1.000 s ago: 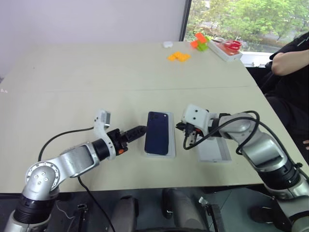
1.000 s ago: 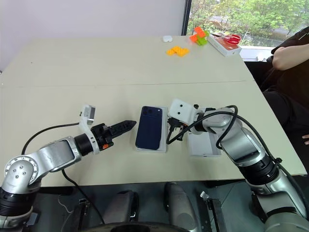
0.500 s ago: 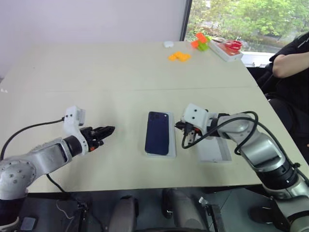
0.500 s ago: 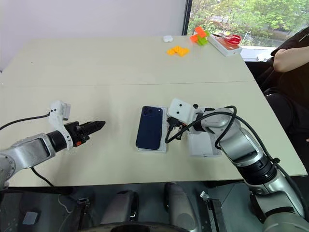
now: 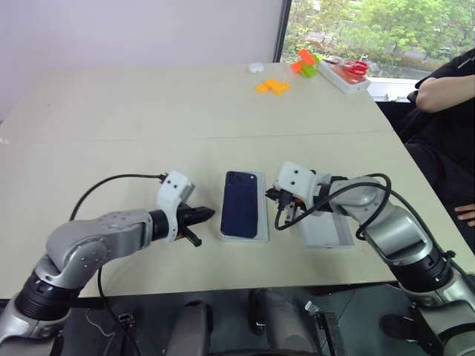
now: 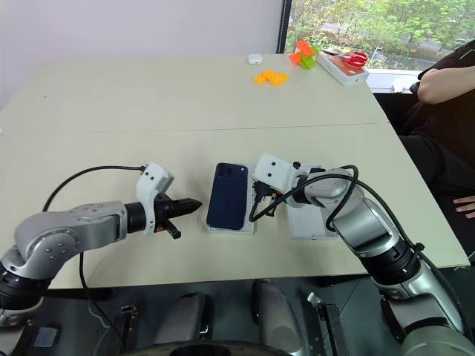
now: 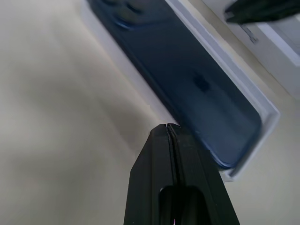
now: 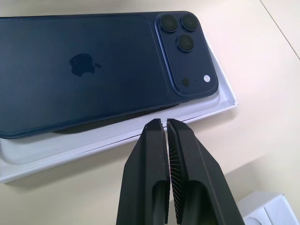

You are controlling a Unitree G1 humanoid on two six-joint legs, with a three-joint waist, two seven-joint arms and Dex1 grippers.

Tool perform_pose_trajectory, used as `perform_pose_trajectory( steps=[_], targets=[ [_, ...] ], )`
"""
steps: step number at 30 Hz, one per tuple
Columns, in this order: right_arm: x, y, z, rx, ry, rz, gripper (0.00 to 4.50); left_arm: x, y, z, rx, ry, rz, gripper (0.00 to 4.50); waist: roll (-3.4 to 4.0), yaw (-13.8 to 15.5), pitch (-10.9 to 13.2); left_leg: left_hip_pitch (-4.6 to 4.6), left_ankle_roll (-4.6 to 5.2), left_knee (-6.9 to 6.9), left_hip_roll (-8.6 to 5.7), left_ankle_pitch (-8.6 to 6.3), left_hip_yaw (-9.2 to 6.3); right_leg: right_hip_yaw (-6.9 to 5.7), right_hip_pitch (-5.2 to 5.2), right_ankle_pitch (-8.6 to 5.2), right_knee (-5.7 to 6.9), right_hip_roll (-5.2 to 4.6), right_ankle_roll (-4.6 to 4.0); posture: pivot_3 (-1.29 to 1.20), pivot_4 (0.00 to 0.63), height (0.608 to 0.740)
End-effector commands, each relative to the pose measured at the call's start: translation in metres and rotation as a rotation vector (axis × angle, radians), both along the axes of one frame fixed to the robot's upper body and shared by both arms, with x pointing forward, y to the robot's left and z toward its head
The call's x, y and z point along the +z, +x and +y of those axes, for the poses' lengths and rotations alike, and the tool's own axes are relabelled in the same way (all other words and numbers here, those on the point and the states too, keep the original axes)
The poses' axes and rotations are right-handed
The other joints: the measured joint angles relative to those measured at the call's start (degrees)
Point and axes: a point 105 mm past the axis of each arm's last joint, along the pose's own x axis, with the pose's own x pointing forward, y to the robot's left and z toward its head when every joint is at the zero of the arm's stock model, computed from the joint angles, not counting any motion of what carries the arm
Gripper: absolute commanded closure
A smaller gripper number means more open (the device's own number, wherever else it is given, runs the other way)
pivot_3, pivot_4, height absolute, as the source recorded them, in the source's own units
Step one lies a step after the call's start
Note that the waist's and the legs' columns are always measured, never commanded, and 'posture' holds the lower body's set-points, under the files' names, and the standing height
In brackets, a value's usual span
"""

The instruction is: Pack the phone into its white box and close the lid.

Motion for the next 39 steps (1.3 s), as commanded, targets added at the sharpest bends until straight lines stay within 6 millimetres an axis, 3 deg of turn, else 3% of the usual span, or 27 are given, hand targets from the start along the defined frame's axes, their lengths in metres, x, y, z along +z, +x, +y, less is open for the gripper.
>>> perform_pose_trajectory(
  steps=[1,9,15,19,22,26,29,34,39],
  targets=[
    [0.013,-0.002,0.002,0.012,0.011,-0.052,4.33,0.008,0.002,-0.008,-0.026,-0.003,-0.044,4.47,0.00,0.03,0.00,0.01,0.00,0.00,0.00,0.00,0.01,0.00,0.00,0.00,0.00,0.00,0.00,0.00,0.150,0.732],
    [0.012,-0.003,0.004,0.014,0.012,-0.048,4.33,0.012,0.003,-0.024,-0.061,-0.052,-0.049,4.47,0.00,0.03,0.00,0.00,0.00,0.00,-0.01,0.00,0.02,0.02,0.00,0.00,0.00,-0.02,0.02,0.00,0.150,0.732],
    [0.013,-0.004,0.003,0.011,0.012,-0.049,4.33,0.012,0.003,-0.025,-0.055,-0.064,-0.041,4.47,0.00,0.00,0.00,0.00,0.00,0.00,-0.01,0.00,0.01,0.02,0.01,0.00,0.01,-0.01,0.02,0.00,0.150,0.732],
    [0.016,-0.003,-0.001,0.001,0.007,-0.057,4.33,0.020,0.008,-0.007,0.021,-0.118,-0.050,4.47,0.00,-0.07,0.00,0.01,0.00,0.00,-0.01,0.00,0.02,0.02,0.01,0.00,0.01,-0.01,0.02,0.00,0.150,0.732],
    [0.019,-0.003,-0.003,-0.005,0.012,-0.062,4.33,0.034,0.018,0.019,0.134,-0.186,-0.089,4.47,0.00,-0.04,0.00,0.01,0.00,0.00,0.01,0.00,0.00,0.01,0.00,0.00,0.03,-0.01,0.02,0.00,0.150,0.732],
    [0.021,-0.004,-0.005,-0.015,0.043,-0.059,4.33,0.040,0.028,0.073,0.309,-0.138,-0.164,4.47,0.00,-0.15,0.00,0.03,0.00,0.00,0.01,0.00,0.01,0.01,0.00,0.00,0.03,0.01,0.02,0.00,0.150,0.732],
    [0.021,-0.003,-0.009,-0.034,0.048,-0.059,4.33,0.039,0.027,0.092,0.342,-0.082,-0.228,4.47,0.00,-0.01,0.00,0.03,0.01,-0.01,0.02,0.00,0.01,0.00,-0.01,-0.01,0.03,0.01,0.01,0.00,0.150,0.732],
    [0.018,-0.001,-0.014,-0.066,0.057,-0.051,4.33,0.029,0.022,0.099,0.325,-0.038,-0.239,4.47,0.00,0.30,0.00,-0.03,0.01,0.01,0.00,0.00,0.04,0.00,-0.01,-0.02,-0.03,-0.09,0.00,0.00,0.150,0.732],
    [0.016,0.001,-0.014,-0.089,0.066,-0.044,4.33,0.021,0.015,0.081,0.228,-0.021,-0.238,4.47,0.00,0.11,0.00,-0.01,0.01,0.00,0.00,-0.01,0.04,0.00,-0.01,-0.02,-0.03,-0.07,0.01,0.00,0.150,0.732]
  ],
)
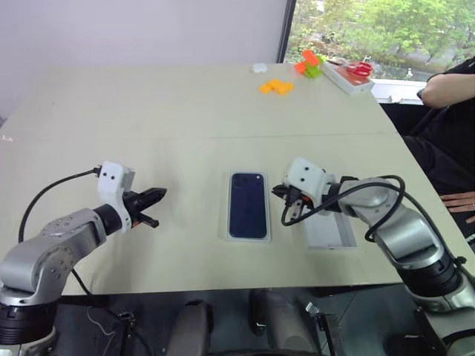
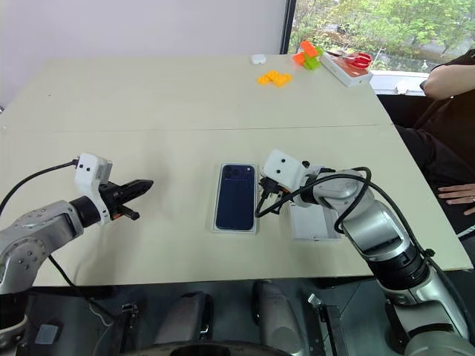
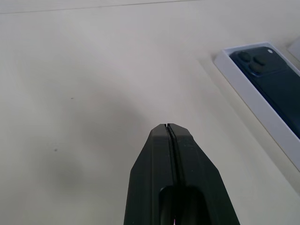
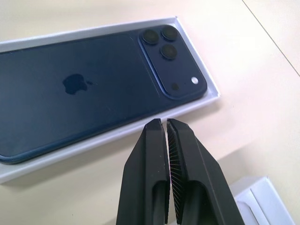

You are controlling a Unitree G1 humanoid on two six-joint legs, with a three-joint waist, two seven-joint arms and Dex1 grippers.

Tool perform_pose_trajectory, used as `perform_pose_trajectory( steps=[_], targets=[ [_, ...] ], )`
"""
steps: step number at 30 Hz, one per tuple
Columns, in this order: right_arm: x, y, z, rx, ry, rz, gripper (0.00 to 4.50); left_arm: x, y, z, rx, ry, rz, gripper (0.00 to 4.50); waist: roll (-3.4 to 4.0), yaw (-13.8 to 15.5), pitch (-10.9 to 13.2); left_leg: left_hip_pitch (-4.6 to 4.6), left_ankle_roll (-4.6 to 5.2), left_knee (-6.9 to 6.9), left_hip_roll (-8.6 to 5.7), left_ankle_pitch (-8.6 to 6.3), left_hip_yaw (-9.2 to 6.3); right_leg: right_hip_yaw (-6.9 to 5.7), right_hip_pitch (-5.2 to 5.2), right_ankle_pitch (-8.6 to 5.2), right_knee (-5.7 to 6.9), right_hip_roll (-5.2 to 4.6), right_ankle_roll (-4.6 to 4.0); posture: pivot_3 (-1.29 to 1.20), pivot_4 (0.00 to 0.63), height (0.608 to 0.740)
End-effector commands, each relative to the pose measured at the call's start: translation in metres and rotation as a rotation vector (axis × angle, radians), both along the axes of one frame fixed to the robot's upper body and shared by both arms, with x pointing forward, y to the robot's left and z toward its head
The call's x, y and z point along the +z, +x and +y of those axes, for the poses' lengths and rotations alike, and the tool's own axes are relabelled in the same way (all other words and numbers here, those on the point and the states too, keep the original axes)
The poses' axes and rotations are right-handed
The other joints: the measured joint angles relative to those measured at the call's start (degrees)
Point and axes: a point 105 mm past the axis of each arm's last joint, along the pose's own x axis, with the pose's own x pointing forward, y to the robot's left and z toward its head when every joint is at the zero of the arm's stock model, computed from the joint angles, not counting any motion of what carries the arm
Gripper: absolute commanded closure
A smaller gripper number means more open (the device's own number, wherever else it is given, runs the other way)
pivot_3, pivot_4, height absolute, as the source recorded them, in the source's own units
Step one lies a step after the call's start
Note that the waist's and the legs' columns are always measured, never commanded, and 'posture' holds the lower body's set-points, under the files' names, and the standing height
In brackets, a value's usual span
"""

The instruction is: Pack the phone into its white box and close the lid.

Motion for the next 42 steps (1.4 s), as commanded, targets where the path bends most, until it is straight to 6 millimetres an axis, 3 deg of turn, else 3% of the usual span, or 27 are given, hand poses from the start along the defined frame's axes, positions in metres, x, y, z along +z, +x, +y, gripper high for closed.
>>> perform_pose_trajectory(
  steps=[1,6,13,16,19,23,29,32,39,42],
  targets=[
    [0.011,0.002,-0.001,-0.015,0.022,-0.039,4.33,0.005,-0.004,-0.014,-0.076,0.021,-0.047,4.47,0.00,-0.08,0.00,0.00,0.00,0.00,0.01,0.00,0.00,0.00,0.00,0.00,0.00,0.01,0.00,0.00,0.150,0.732],
    [0.016,0.002,-0.008,-0.048,0.027,-0.033,4.33,-0.001,-0.010,-0.029,-0.172,0.066,-0.067,4.47,0.00,-0.13,0.00,0.01,0.00,0.00,0.04,0.00,-0.01,0.00,-0.01,0.00,0.02,0.05,0.00,0.00,0.150,0.732],
    [0.027,-0.002,-0.033,-0.188,0.091,0.042,4.33,-0.006,-0.010,-0.041,-0.234,0.077,-0.082,4.47,0.00,-0.04,0.00,0.00,0.01,0.00,0.04,0.00,0.00,0.01,-0.01,0.00,0.01,0.03,0.01,0.00,0.150,0.732],
    [0.026,-0.012,-0.042,-0.229,0.115,0.113,3.53,-0.004,-0.012,-0.051,-0.281,0.069,-0.100,4.50,0.00,0.02,0.00,-0.01,0.01,0.00,0.04,-0.01,0.00,0.00,-0.01,0.00,0.01,0.04,0.01,0.00,0.150,0.732],
    [0.028,-0.018,-0.049,-0.287,0.121,0.142,2.09,-0.009,-0.016,-0.058,-0.345,0.094,-0.111,4.50,0.00,-0.01,0.00,-0.01,0.02,0.00,0.04,-0.01,0.00,0.00,-0.01,0.00,0.01,0.04,0.01,0.00,0.150,0.732],
    [0.028,-0.020,-0.052,-0.337,0.102,0.130,0.04,-0.016,-0.005,-0.060,-0.341,0.101,-0.106,4.50,0.00,-0.03,0.00,0.02,0.02,0.00,0.03,-0.01,-0.01,-0.01,-0.01,-0.01,0.02,0.06,0.02,0.00,0.150,0.732],
    [0.026,-0.019,-0.043,-0.350,0.124,0.123,0.04,-0.027,0.018,-0.072,-0.332,0.136,-0.064,4.50,0.00,-0.14,0.00,-0.04,0.03,0.00,0.03,-0.02,-0.01,-0.01,-0.01,0.00,0.00,0.08,0.05,0.00,0.150,0.732],
    [0.026,-0.022,-0.036,-0.321,0.143,0.123,0.86,-0.023,0.017,-0.075,-0.352,0.122,-0.084,4.50,0.00,-0.24,0.00,-0.03,0.06,0.00,0.04,-0.03,0.02,0.02,-0.02,0.05,0.00,0.07,0.13,0.00,0.150,0.732],
    [0.015,-0.024,-0.022,-0.279,0.091,0.131,4.46,-0.030,0.011,-0.088,-0.433,0.170,-0.063,4.50,0.00,-0.11,0.00,-0.01,0.09,0.01,0.05,-0.05,0.00,0.00,-0.01,0.00,0.02,0.07,0.08,0.00,0.150,0.732],
    [0.002,-0.015,-0.010,-0.261,0.014,0.109,4.46,-0.029,0.010,-0.095,-0.472,0.182,-0.061,4.50,0.00,-0.31,0.00,-0.01,0.09,0.01,0.05,-0.05,0.00,0.01,-0.02,-0.01,0.02,0.08,0.07,0.00,0.150,0.732]
  ],
)
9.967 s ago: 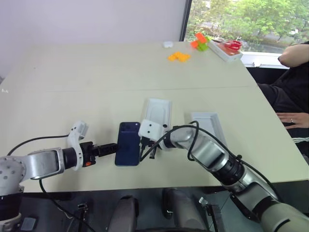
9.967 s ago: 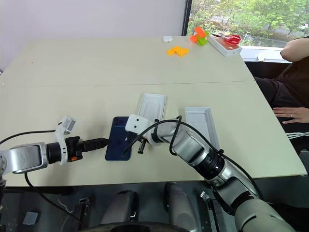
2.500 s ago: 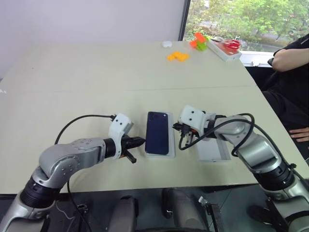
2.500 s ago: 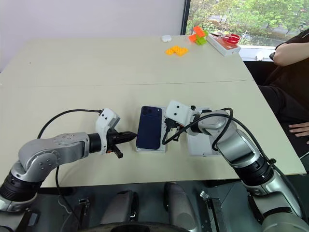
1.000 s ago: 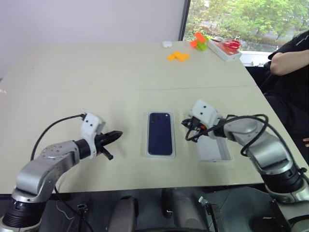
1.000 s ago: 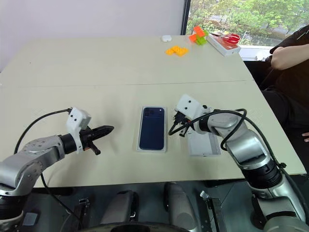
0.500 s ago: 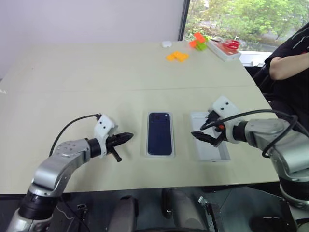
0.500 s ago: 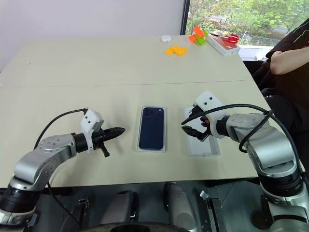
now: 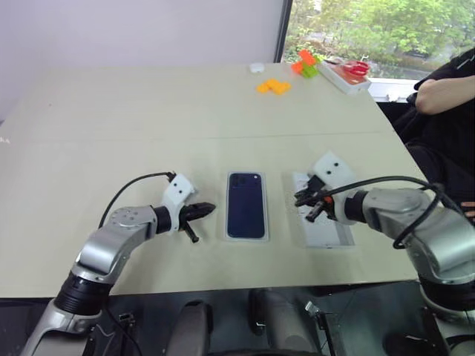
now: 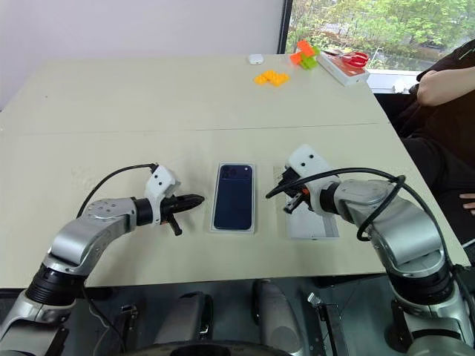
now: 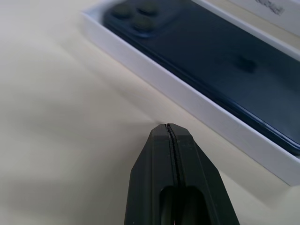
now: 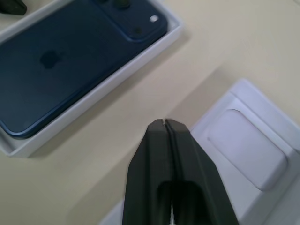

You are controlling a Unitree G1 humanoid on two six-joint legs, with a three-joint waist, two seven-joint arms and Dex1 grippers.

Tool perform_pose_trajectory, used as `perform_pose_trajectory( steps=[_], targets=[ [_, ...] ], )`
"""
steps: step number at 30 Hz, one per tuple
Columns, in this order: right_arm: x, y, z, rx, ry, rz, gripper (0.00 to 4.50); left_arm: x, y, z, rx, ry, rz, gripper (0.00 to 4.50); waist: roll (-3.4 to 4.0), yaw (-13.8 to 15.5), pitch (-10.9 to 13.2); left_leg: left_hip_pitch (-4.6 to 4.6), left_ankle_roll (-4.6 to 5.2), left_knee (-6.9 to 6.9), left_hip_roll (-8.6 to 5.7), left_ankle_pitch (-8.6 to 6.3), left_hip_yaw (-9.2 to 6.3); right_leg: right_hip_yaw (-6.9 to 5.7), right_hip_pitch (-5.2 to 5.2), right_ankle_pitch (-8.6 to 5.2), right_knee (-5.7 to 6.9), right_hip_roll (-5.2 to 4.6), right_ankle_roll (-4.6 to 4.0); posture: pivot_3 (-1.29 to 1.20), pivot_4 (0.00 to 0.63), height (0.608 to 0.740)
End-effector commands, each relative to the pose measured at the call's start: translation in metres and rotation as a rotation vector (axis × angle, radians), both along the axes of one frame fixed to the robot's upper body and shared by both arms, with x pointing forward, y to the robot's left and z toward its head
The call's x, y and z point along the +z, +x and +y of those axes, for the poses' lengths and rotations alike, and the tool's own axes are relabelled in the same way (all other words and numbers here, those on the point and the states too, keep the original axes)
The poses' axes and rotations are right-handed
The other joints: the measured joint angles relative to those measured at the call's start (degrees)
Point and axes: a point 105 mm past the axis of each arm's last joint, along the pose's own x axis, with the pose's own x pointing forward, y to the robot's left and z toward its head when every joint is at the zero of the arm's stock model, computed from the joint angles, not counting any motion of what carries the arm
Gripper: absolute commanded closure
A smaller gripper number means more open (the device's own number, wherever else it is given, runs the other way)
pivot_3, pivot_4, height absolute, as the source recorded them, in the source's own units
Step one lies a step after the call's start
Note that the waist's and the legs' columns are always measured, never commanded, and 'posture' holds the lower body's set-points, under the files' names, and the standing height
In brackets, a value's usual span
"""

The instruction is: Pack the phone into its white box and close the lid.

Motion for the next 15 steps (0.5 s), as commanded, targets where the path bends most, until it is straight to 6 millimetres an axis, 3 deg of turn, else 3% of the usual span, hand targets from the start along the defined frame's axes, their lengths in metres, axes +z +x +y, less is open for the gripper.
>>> perform_pose_trajectory(
  steps=[1,7,15],
  targets=[
    [-0.003,0.012,0.014,0.024,-0.056,-0.058,4.46,0.011,0.001,-0.011,-0.056,0.012,-0.044,4.50,0.00,-0.04,0.00,0.01,0.00,0.00,0.00,0.00,0.00,0.00,0.00,0.00,0.00,0.01,0.00,0.00,0.150,0.732],
    [-0.019,0.022,0.032,0.063,-0.083,-0.040,4.46,0.011,-0.002,-0.024,-0.114,0.034,-0.044,4.50,0.00,0.04,0.00,-0.03,0.00,0.00,0.00,0.00,0.00,0.01,-0.01,0.02,0.00,-0.01,0.03,0.00,0.150,0.732],
    [-0.029,0.012,0.047,0.134,-0.061,0.000,4.46,0.010,-0.008,-0.043,-0.180,0.040,-0.041,4.50,0.00,0.22,0.00,-0.02,0.03,0.01,-0.02,-0.01,0.00,0.01,0.01,0.06,0.00,-0.06,0.18,0.00,0.150,0.732]
  ],
)
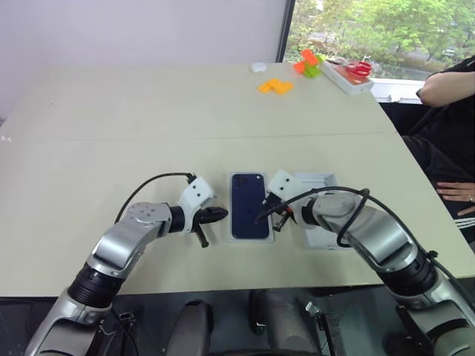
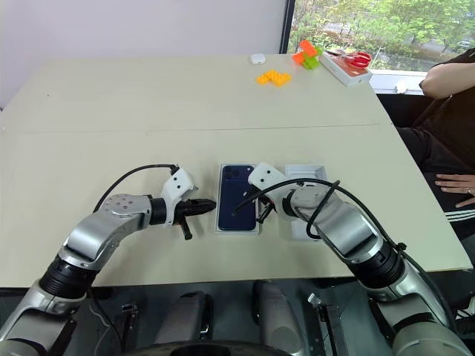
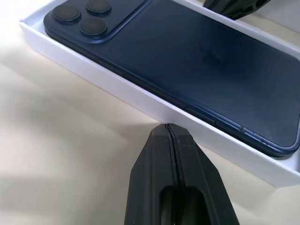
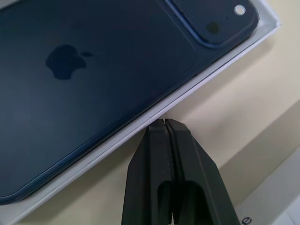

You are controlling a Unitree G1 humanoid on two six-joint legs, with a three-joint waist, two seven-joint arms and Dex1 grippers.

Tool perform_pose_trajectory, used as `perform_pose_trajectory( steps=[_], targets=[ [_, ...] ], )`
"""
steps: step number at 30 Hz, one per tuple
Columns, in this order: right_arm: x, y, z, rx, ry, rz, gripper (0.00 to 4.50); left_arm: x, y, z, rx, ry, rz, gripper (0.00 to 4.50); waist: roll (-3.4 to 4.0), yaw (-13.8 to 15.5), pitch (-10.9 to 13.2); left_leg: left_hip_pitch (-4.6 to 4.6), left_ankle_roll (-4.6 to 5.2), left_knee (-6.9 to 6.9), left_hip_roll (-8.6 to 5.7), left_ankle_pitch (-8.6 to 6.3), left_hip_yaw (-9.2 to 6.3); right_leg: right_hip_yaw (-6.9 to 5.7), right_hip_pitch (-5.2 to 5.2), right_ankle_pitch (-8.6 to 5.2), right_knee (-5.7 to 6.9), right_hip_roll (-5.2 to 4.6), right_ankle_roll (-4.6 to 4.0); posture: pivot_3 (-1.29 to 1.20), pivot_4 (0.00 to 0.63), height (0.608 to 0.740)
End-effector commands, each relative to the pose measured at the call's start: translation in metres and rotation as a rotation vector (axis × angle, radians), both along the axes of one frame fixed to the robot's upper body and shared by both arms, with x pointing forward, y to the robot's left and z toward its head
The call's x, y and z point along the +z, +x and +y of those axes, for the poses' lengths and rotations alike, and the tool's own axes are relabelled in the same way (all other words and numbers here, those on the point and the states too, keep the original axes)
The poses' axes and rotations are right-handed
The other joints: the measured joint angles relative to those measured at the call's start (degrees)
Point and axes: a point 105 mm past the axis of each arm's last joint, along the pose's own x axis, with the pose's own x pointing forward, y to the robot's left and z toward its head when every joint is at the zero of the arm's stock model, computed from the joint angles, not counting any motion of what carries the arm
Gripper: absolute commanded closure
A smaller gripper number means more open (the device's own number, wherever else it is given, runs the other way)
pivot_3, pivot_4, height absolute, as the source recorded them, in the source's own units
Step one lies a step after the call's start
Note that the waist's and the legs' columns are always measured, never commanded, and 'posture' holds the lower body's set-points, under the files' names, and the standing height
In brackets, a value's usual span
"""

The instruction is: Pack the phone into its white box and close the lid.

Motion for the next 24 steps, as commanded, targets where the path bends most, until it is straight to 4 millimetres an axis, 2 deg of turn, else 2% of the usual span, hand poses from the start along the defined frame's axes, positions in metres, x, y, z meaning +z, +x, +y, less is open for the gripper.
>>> perform_pose_trajectory(
  steps=[1,6,13,21,24],
  targets=[
    [0.010,-0.007,0.009,0.061,0.040,-0.022,4.46,0.009,-0.008,-0.023,-0.085,-0.031,-0.026,4.50,0.00,0.01,0.00,0.00,0.00,0.00,0.00,0.00,0.00,0.00,0.00,-0.02,0.00,0.00,-0.03,0.00,0.150,0.732],
    [0.015,-0.013,0.002,0.066,0.040,-0.015,4.46,0.010,-0.011,-0.036,-0.137,-0.043,-0.014,4.50,0.00,0.20,0.00,-0.01,0.00,0.01,-0.03,0.00,-0.03,-0.02,0.02,-0.01,0.00,-0.01,-0.02,0.00,0.150,0.732],
    [0.016,-0.014,-0.005,0.052,0.028,-0.016,4.46,0.012,-0.011,-0.042,-0.174,-0.047,-0.005,4.50,0.00,-0.12,0.00,0.01,0.00,0.00,-0.01,0.00,-0.02,-0.01,0.02,-0.02,0.01,0.04,0.01,0.00,0.150,0.732],
    [0.026,-0.014,-0.011,0.057,0.040,-0.018,4.46,0.013,-0.004,-0.035,-0.136,-0.045,-0.016,4.50,0.00,-0.09,0.00,0.02,0.00,0.00,0.00,0.00,-0.03,-0.01,0.01,-0.03,0.04,0.06,0.00,0.00,0.150,0.732],
    [0.028,-0.016,-0.014,0.067,0.036,-0.015,3.64,0.014,0.000,-0.028,-0.106,-0.046,-0.021,4.50,0.00,-0.09,0.00,0.02,0.00,0.00,0.00,0.00,-0.02,-0.01,0.01,-0.01,0.04,0.05,0.03,0.00,0.150,0.732]
  ],
)
